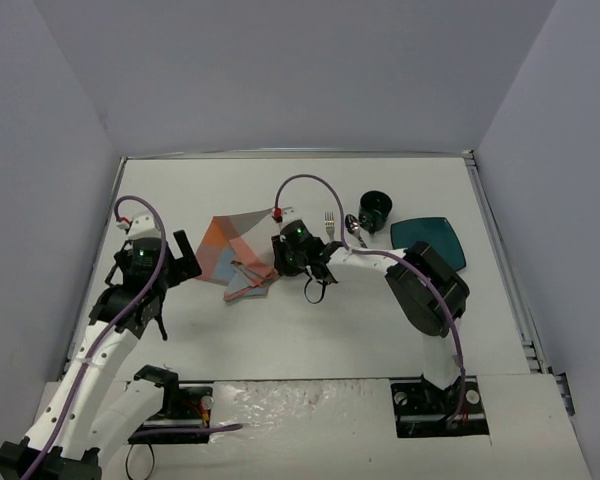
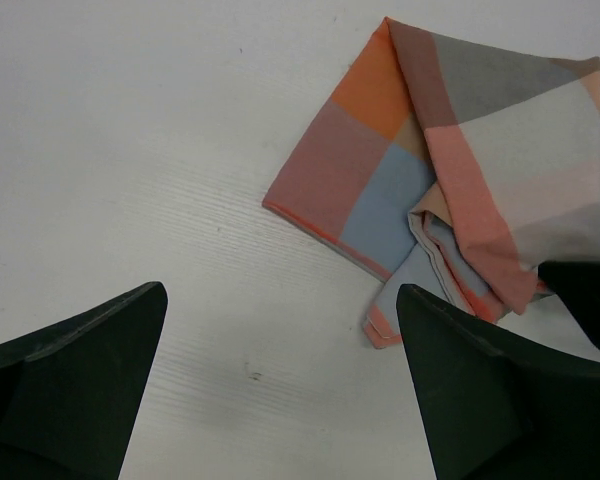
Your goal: Set the dinner table for one person
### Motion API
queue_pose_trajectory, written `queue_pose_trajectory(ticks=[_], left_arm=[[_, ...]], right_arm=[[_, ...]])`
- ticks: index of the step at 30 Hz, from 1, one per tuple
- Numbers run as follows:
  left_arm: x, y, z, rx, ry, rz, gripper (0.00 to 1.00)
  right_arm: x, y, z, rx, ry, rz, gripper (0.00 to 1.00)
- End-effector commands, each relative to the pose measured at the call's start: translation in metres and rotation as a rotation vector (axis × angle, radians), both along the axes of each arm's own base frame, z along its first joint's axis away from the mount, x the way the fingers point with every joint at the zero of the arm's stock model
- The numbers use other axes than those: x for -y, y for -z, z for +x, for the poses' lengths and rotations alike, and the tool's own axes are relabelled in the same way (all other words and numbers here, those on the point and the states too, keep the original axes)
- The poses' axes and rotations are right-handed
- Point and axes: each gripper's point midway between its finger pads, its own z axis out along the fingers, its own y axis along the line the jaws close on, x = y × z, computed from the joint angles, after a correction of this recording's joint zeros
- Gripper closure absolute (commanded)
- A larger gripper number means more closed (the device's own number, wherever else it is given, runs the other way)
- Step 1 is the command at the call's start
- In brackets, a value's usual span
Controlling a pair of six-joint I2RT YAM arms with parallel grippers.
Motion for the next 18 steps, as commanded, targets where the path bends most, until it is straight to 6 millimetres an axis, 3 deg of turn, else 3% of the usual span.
queue_pose_trajectory(ticks=[1, 4, 7, 9, 14, 18], left_arm=[[0.007, 0.011, 0.003, 0.020, -0.095, -0.138, 0.03], [0.007, 0.025, 0.008, 0.007, -0.144, -0.175, 0.03], [0.009, 0.038, 0.023, 0.011, -0.183, -0.203, 0.03], [0.007, 0.051, 0.034, -0.018, -0.219, -0.194, 0.03], [-0.003, 0.060, 0.067, -0.010, -0.299, -0.192, 0.07], [-0.014, 0.082, 0.087, -0.065, -0.347, -0.203, 0.11]], right_arm=[[0.002, -0.043, 0.011, 0.092, 0.052, 0.079, 0.71], [0.005, -0.055, 0.009, 0.121, 0.016, 0.053, 0.56], [0.007, -0.083, 0.008, 0.174, -0.020, 0.057, 0.35], [0.010, -0.096, 0.007, 0.198, -0.032, 0.056, 0.28], [0.018, -0.140, 0.002, 0.305, -0.077, 0.065, 0.25], [0.026, -0.155, -0.003, 0.350, -0.095, 0.063, 0.25]])
